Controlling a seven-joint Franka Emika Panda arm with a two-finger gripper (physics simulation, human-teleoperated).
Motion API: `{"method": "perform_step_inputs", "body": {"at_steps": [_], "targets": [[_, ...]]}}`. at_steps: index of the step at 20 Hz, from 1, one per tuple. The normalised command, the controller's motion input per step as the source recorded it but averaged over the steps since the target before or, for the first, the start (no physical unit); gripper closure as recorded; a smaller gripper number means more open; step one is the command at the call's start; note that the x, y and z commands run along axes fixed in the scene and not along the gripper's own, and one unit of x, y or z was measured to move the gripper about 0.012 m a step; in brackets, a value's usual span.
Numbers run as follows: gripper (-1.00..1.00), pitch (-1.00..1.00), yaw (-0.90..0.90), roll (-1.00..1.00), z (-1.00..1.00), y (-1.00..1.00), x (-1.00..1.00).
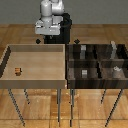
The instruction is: Place the loaf of bread into the appropriate compartment.
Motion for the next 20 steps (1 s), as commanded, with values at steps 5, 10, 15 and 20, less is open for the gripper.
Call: {"method": "perform_step_inputs", "body": {"at_steps": [5,10,15,20], "targets": [[-1.0,0.0,0.0,0.0,0.0,-0.2,0.0],[-1.0,0.0,0.0,0.0,0.0,-1.0,0.0],[-1.0,0.0,0.0,0.0,0.0,-1.0,0.0],[-1.0,0.0,0.0,0.0,0.0,-1.0,0.04]]}}
